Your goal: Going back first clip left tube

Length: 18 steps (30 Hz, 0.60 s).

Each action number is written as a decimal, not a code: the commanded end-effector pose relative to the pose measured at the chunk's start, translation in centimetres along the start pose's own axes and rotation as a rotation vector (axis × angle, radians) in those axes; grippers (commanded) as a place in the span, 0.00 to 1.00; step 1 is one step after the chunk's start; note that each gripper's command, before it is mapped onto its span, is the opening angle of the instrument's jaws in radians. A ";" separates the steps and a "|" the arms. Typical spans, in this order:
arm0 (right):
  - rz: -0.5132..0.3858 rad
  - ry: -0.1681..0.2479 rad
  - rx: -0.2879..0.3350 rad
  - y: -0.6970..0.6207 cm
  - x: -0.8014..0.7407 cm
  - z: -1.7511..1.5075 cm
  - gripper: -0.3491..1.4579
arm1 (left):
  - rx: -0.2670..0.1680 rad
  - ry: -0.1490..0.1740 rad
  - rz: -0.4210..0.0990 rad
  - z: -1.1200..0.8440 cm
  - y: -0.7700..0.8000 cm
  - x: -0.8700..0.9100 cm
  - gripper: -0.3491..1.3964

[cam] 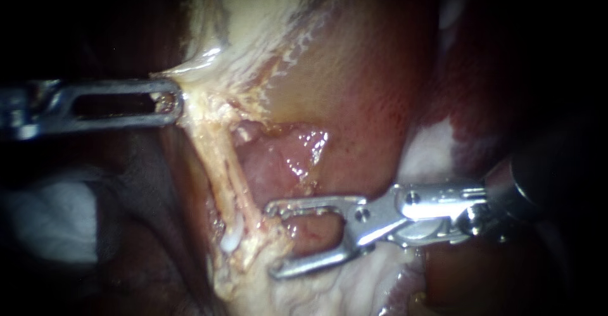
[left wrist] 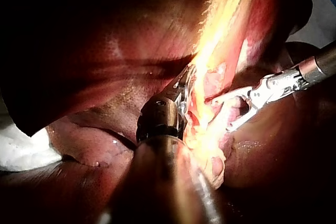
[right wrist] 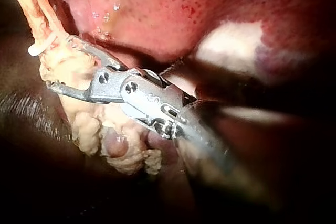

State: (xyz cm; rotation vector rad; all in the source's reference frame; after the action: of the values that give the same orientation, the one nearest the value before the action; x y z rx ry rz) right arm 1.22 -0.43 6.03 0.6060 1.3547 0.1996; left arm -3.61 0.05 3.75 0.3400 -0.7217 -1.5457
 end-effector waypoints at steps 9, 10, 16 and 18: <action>-0.079 0.012 -0.026 0.00 0.37 -0.96 0.52 | -0.003 -0.004 0.001 0.04 0.00 0.03 0.00; -0.087 0.014 -0.025 0.00 0.41 -1.04 0.52 | -0.003 -0.005 0.001 0.04 0.00 0.03 0.00; -0.112 0.038 -0.039 -0.03 0.61 -1.39 0.52 | 0.001 -0.002 0.001 0.07 0.00 0.04 0.00; -0.116 0.034 -0.049 -0.05 0.65 -1.42 0.52 | 0.006 0.001 0.001 0.09 -0.01 0.06 0.00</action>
State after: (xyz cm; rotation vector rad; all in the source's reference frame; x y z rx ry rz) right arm -0.01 0.24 5.31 0.4763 1.4113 0.1486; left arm -3.71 0.00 3.84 0.3474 -0.7275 -1.5426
